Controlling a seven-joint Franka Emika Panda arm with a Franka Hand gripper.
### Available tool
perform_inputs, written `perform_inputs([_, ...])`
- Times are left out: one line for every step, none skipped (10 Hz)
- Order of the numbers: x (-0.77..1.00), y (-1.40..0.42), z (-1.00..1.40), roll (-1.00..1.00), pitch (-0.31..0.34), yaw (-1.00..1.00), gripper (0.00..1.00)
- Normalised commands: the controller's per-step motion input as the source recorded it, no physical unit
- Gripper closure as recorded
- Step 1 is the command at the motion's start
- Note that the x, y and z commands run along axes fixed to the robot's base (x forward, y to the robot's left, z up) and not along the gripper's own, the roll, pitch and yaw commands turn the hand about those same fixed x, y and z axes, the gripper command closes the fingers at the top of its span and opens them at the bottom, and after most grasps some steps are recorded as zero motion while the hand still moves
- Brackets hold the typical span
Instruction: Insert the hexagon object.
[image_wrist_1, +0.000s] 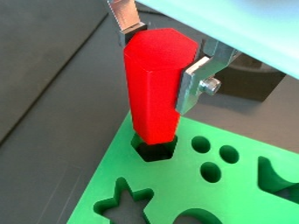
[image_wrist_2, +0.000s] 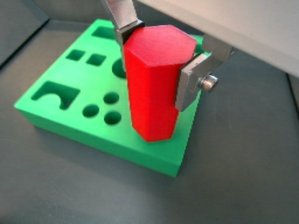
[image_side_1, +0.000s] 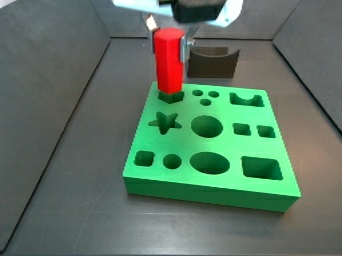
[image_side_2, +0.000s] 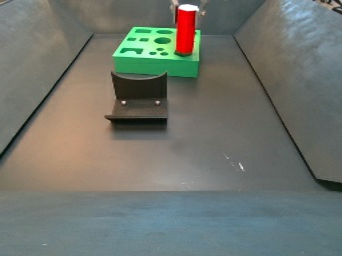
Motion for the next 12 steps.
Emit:
perform_inputs([0.0,-0.13,-0.29,-0.07,0.019,-0.4,1.0])
perform_inputs([-0.09,-0.01,0.0,-0.16,0.0,-0.43,1.0])
perform_inputs([-0.12,0.02,0.0,-0.09,0.0,-0.11,1.0])
perform_inputs([-0.04,-0.14,0.0,-0.01,0.0,0.0,1.0])
perform_inputs([0.09,-0.3,-0.02,0.0,0.0,-0.04,1.0])
perform_inputs([0.27,-0.19,-0.17,0.01,0.03,-0.05,1.0])
perform_inputs([0.35,0.0,-0.36,0.1,0.037,0.0,1.0])
perform_inputs([0.36,0.06,-0.45,0.18,0.053,0.0,1.0])
perform_inputs([0.24,0.07,-0.53,0.22,0.03,0.0,1.0])
perform_inputs([0.0,0.12,-0.45,0.23,0.0,0.01,1.0])
perform_inputs([-0.26,0.11,-0.23,0.14,0.0,0.02,1.0])
perform_inputs([-0.31,0.21,-0.11,0.19,0.003,0.0,1.0])
